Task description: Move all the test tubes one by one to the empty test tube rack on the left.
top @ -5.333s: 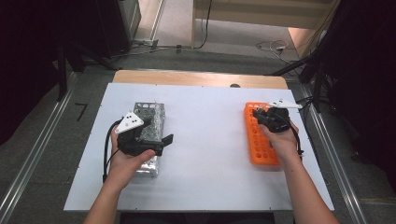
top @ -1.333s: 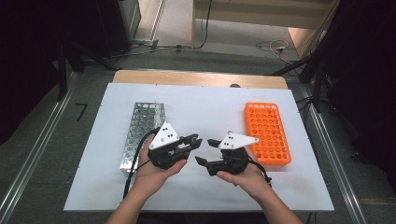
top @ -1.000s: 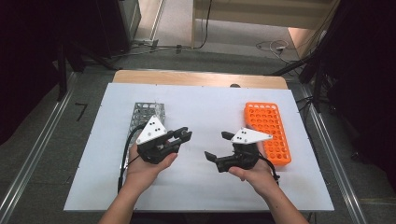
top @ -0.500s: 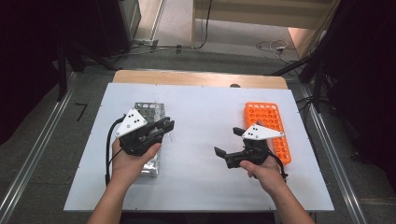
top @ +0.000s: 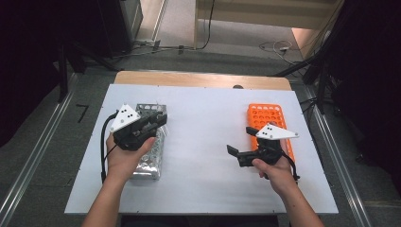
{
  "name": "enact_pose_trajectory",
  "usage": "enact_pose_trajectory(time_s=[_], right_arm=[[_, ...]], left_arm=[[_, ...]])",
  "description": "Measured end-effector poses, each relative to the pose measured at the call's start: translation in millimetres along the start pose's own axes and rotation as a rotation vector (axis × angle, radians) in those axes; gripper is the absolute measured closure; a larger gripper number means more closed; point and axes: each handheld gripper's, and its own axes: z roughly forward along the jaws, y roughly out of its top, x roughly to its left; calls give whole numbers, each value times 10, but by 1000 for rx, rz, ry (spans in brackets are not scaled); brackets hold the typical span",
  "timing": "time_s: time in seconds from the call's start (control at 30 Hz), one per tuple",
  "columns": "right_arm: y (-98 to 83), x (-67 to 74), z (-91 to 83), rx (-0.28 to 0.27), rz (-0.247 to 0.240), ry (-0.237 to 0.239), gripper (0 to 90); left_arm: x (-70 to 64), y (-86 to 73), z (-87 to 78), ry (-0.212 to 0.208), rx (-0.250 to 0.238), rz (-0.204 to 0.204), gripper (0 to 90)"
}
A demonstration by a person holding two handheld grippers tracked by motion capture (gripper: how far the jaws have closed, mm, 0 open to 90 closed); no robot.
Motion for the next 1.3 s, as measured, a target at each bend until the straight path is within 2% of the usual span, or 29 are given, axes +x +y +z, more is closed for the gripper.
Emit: enact_pose_trajectory(time_s=[0.33, 0.6, 1.03, 1.3], right_arm=[[-84, -190, -147, -18, 12, -27, 10], [-185, -355, -272, -32, 28, -56, 10], [-392, -563, -495, -25, 63, -111, 11], [-493, -609, -610, -14, 75, -134, 11]], left_arm=[[155, -45, 33, 46, 7, -15, 749], [255, -104, 54, 66, 14, -38, 749], [324, -164, 87, 92, 26, -45, 749], [334, -216, 133, 110, 45, -38, 749]])
